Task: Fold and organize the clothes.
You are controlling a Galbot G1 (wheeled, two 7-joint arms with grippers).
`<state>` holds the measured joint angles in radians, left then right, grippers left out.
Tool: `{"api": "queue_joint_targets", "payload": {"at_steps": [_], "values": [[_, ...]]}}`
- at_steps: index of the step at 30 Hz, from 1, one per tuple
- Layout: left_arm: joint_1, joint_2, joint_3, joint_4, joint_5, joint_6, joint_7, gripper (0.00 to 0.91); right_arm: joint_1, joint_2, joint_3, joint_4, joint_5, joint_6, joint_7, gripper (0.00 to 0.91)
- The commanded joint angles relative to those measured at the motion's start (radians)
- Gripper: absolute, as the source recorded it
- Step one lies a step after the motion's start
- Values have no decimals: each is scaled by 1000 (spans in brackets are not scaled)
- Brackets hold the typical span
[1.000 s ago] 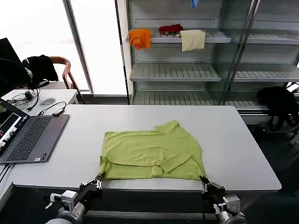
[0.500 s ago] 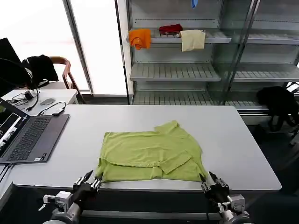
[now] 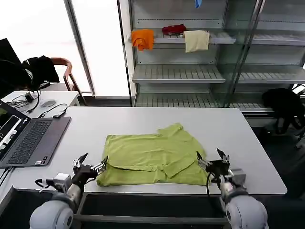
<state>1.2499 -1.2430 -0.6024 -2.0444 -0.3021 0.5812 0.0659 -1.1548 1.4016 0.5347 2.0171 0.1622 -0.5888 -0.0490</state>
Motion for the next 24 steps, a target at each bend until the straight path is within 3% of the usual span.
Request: {"api": "queue_joint_targets", "payload": {"at_steps": [1,9,24], "values": [[-354,50,81,284,-90,0,19,907,488,120,-79,-571,-31,2,13,907],[-515,60,158,533,-62,0,37,907,618,216,-68,-768,-139,6,6,907],[-494,25,166,590,45,-1,119,907,665,256,-71,-903,-252,8,5,897]]}}
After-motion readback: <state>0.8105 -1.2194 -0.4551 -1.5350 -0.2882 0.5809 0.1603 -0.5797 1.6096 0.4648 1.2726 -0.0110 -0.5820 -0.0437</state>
